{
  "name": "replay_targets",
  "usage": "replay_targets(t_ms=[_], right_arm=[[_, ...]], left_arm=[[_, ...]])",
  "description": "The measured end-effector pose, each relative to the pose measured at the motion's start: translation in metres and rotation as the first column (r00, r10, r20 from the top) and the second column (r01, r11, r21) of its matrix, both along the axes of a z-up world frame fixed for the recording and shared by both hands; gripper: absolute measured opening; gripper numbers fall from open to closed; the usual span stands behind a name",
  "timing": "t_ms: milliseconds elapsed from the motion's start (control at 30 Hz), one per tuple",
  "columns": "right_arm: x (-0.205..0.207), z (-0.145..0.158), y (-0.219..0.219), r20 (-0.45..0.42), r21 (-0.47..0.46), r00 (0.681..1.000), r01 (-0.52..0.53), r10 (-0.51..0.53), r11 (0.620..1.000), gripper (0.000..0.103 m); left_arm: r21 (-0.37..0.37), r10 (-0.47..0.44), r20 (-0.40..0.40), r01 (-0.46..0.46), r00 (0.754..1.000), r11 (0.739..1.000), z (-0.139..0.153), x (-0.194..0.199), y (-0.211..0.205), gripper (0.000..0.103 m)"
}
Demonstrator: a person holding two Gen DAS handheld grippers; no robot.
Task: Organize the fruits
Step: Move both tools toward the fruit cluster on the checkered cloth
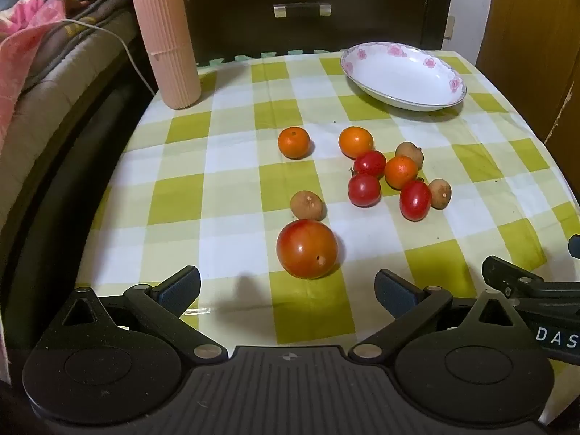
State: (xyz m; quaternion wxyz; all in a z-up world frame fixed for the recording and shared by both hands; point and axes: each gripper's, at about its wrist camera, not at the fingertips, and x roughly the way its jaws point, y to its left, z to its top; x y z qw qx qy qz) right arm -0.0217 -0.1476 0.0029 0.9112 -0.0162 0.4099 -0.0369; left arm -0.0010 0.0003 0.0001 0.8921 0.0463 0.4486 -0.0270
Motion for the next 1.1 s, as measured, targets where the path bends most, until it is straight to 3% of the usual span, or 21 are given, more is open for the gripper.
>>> replay_targets(t_ms=[1100], right_arm=[[0.002, -0.005, 0.0, -0.024, 0.005, 1.0, 0.003, -0.003, 1.0, 0.102]], left_arm=[[-0.006, 0.017, -0.043, -0.017, 0.999, 1.0, -0.012, -0.002, -0.003, 0.102]])
